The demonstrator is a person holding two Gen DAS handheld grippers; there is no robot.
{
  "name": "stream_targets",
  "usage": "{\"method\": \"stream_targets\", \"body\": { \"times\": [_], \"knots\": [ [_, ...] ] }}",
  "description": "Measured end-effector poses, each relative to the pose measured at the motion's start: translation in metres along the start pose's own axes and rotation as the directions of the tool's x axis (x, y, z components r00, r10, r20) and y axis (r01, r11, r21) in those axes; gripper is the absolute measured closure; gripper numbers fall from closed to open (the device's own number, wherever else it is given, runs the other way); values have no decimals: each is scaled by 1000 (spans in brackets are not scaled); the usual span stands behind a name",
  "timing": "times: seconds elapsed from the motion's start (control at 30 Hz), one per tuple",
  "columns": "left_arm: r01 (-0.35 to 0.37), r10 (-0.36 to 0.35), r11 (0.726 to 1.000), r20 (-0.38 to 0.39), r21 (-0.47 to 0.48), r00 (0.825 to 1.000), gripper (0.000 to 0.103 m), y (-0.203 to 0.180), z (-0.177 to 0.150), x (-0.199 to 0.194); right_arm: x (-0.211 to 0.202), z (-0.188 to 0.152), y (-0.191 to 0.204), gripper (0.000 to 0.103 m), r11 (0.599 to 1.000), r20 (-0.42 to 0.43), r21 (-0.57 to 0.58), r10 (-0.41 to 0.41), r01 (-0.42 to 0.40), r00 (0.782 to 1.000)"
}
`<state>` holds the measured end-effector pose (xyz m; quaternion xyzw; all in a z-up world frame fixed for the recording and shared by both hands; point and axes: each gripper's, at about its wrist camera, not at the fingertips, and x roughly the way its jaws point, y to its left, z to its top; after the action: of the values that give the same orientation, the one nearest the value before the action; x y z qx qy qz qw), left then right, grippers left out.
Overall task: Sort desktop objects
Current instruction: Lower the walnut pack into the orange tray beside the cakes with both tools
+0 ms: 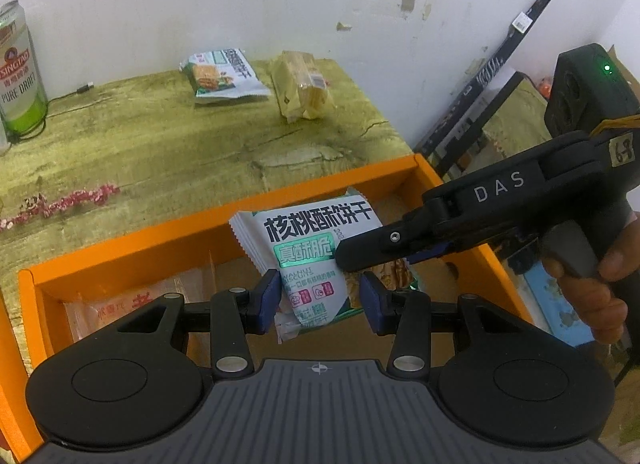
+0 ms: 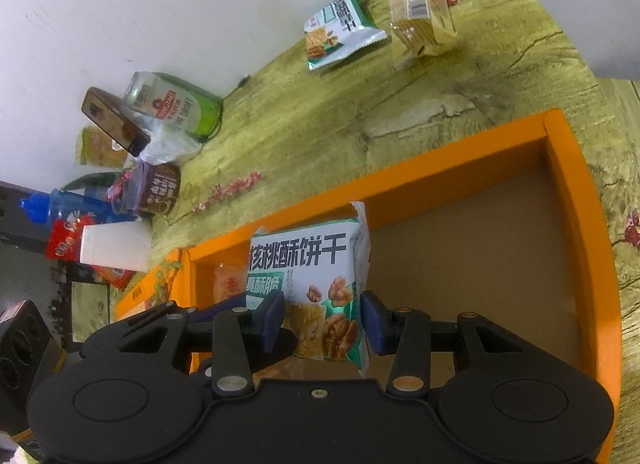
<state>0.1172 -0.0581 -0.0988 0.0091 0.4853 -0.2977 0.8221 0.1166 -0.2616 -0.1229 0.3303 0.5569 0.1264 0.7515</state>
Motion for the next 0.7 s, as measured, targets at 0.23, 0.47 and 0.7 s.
{"method": "stream_targets", "body": {
  "times": [0.23, 0.47, 0.7],
  "knots": [
    [-6, 6, 1000, -20, 6, 1000, 60, -1, -7, 10, 10, -3, -7, 62, 1000, -20, 3, -20, 20, 1000],
    [-12, 12, 1000, -45, -5, 999, 60, 2, -9, 23, 19, -3, -13, 62, 999, -38, 5, -37, 38, 999],
    [-32, 32, 999, -64, 1, 997, 59, 0, -9, 33, 28, 2, -18, 62, 998, -59, -9, -55, 55, 997]
  ]
}}
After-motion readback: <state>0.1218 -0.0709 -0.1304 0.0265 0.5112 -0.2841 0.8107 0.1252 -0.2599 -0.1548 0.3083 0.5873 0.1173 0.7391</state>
